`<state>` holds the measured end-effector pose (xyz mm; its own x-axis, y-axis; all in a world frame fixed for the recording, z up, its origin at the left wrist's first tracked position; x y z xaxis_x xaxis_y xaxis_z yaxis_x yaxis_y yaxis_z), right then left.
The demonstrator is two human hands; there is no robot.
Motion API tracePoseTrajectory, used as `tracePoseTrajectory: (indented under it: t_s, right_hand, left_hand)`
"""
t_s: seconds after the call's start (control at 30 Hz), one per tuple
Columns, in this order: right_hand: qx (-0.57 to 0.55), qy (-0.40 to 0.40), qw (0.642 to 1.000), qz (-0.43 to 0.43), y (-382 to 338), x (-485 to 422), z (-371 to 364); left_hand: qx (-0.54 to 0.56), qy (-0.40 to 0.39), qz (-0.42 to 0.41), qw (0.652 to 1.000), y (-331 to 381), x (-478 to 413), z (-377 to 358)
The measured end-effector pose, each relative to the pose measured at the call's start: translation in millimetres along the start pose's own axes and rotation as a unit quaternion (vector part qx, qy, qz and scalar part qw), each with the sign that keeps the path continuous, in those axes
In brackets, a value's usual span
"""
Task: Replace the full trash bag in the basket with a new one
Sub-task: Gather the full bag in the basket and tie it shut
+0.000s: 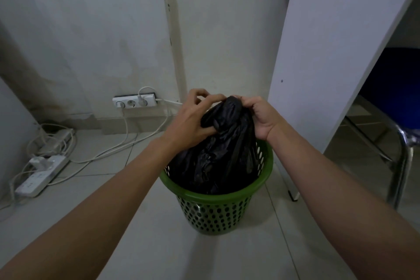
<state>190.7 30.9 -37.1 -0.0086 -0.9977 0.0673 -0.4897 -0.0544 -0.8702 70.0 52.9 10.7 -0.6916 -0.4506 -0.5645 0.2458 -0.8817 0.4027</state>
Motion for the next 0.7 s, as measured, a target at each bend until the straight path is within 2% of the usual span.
tracePoseTrajectory:
  t_s: [0.1, 0.17, 0.23, 0.27, 0.3, 0.4, 0.43, 0.47, 0.57, 0.7]
  right_hand:
    - [0.026, 0.014, 1.0, -0.002, -5, -3, -2]
    - [0.09, 0.027, 0.995, 0.016, -8, -5, -7]
    - [0.215, 0.066, 0.973, 0.049, -17, -2, -11]
    - [0.284, 0.078, 0.953, 0.075, -25, 0, -15]
    - [0.339, 0.078, 0.932, 0.102, -33, 4, -21]
    - [0.431, 0.068, 0.892, 0.119, -39, 10, -24]
    - [0.451, 0.076, 0.882, 0.111, -37, 10, -17]
    - [0.474, 0.084, 0.87, 0.105, -34, 11, -9]
    - [0.557, 0.088, 0.819, 0.107, -29, 15, 8]
    - [0.669, 0.066, 0.733, 0.106, -17, 22, 23]
  left_hand:
    - [0.09, 0.056, 0.035, 0.994, 2, -9, 14]
    - [0.226, 0.099, 0.122, 0.962, -4, -14, 21]
    - [0.402, 0.112, 0.24, 0.877, -14, -10, 14]
    - [0.472, 0.1, 0.276, 0.832, -17, -7, 6]
    - [0.51, 0.091, 0.299, 0.801, -22, -3, 0]
    - [0.573, 0.115, 0.359, 0.728, -48, 19, -6]
    - [0.577, 0.128, 0.376, 0.714, -58, 27, -6]
    - [0.579, 0.133, 0.383, 0.708, -65, 34, -6]
    - [0.572, 0.131, 0.376, 0.717, -74, 46, -3]
    - [0.569, 0.194, 0.44, 0.667, -108, 77, -3]
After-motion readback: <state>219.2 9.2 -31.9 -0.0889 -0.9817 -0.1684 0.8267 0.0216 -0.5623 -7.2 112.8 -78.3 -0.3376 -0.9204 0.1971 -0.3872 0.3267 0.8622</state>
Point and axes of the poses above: each hand's wrist, its own x-axis away from the middle knuckle, its own z-axis out of the back of the hand, y = z × x, the point moved 10 cm from there along -x, towards the middle knuckle, and after that the axes turned 1 degree about -x, right-handed, at the moved point
